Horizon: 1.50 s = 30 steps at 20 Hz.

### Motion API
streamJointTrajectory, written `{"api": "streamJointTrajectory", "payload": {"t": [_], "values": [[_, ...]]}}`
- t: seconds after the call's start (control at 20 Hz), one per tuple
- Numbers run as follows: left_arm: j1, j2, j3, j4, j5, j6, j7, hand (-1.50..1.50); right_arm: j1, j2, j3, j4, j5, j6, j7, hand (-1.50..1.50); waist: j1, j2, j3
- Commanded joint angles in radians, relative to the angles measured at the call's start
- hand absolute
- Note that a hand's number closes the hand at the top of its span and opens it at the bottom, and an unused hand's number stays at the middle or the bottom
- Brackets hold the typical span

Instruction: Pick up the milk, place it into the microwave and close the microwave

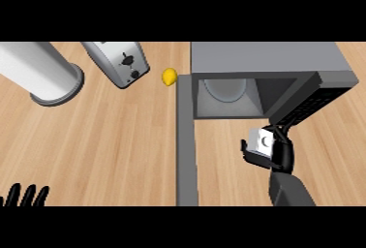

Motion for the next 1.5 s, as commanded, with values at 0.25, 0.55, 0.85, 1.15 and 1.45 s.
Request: {"api": "streamJointTrajectory", "payload": {"t": [0.25, 0.55, 0.85, 1.15, 1.45], "values": [[0.052, -0.005, -0.027, -0.033, -0.016, -0.022, -0.01, -1.5, 0.248, 0.004, 0.19, -0.474, 0.043, -0.002, 0.197, 1.5, -0.006, -0.012, -0.01], [0.019, 0.007, 0.013, -0.012, 0.033, -0.009, -0.018, -1.5, 0.487, 0.013, 0.342, -0.837, -0.026, 0.094, 0.317, 1.5, 0.002, -0.006, -0.008], [0.113, -0.009, -0.04, -0.071, -0.003, -0.005, -0.031, -1.5, 0.494, 0.013, 0.463, -1.059, -0.191, 0.055, 0.495, 1.5, 0.016, -0.005, -0.007], [0.09, 0.021, 0.033, -0.019, 0.046, -0.045, -0.049, -1.5, 0.403, 0.013, 0.528, -1.022, -0.074, -0.12, 0.553, 1.5, 0.021, -0.002, -0.007], [0.023, 0.027, 0.068, 0.075, 0.043, -0.053, -0.063, -1.5, 0.186, 0.013, 0.564, -0.903, -0.06, -0.235, 0.672, 1.5, 0.024, -0.001, -0.007]]}}
